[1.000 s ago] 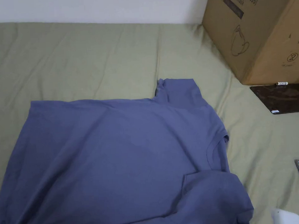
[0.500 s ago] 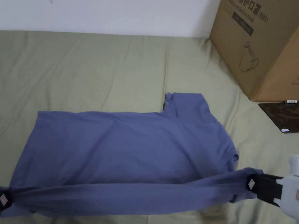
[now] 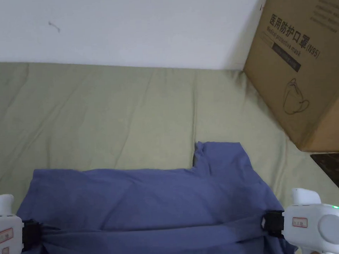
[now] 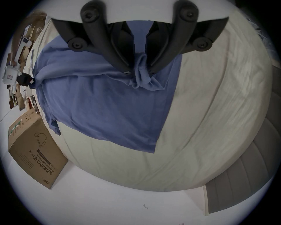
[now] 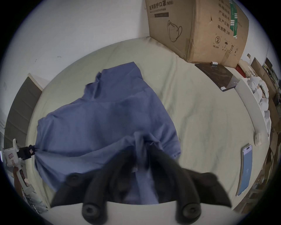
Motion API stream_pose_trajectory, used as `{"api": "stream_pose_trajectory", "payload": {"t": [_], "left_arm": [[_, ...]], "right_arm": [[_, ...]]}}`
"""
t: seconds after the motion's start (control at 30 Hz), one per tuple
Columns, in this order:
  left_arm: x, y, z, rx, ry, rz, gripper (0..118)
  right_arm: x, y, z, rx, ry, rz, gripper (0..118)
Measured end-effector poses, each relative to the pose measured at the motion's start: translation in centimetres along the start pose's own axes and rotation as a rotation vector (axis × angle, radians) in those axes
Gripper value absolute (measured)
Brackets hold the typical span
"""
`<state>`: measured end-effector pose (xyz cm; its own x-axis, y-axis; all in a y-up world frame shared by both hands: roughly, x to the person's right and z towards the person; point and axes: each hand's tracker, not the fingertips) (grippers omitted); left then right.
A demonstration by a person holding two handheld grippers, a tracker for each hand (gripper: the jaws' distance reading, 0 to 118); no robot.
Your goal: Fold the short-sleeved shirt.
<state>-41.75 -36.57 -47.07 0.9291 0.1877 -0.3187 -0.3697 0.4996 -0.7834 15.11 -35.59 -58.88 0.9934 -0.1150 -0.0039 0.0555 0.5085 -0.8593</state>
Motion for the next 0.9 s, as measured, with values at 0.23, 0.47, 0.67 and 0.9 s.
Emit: {"api": "stream_pose_trajectory", "payload": {"t": [0.23, 0.47, 0.67, 0.9], "left_arm": [[-3.5, -2.0, 7.7, -0.03, -0.144, 0.131, 3], [-6.5, -10.4, 15.1, 0.048, -0.116, 0.323, 2], [-5.8, -9.6, 13.7, 0.044, -0.036, 0.173, 10], [-3.8, -3.8, 6.7, 0.023, -0.036, 0.004, 74]], "right_arm": [[3.2, -1.9, 8.0, 0.193, 0.084, -0.055, 87], [5.7, -12.3, 12.4, 0.026, 0.004, -0.009, 0], [5.6, -16.7, 11.5, -0.052, 0.057, -0.141, 0], [4.4, -15.1, 12.5, -0.015, 0.066, -0.112, 0]]}}
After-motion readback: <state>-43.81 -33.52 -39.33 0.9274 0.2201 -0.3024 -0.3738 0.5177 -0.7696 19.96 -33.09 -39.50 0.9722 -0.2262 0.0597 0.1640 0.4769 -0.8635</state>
